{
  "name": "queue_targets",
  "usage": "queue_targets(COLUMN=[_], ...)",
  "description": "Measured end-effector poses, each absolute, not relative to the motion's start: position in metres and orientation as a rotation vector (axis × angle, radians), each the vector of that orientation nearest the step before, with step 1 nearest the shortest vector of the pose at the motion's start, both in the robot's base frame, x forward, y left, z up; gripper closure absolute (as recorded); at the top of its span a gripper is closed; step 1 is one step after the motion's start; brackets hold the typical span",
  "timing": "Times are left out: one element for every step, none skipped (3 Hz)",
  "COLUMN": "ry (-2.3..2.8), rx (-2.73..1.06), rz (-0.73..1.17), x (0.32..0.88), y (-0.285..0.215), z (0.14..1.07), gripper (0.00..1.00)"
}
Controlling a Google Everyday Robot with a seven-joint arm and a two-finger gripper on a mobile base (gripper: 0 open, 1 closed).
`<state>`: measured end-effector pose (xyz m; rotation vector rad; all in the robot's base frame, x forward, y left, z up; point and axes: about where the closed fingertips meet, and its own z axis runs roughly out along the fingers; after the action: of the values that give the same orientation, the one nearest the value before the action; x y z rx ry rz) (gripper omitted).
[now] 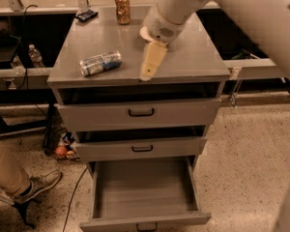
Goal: Place redbull can into bottom drawer
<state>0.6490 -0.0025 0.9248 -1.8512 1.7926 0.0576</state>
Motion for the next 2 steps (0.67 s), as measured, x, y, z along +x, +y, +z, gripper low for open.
queue_targets(ry=[1.591, 1.483], rx=[-1.937, -2.018], rz=[0.019, 0.026], x=[0.679, 0.692], y=[0.048, 0.08], z=[0.924, 0.917], gripper=[0.0, 0.0])
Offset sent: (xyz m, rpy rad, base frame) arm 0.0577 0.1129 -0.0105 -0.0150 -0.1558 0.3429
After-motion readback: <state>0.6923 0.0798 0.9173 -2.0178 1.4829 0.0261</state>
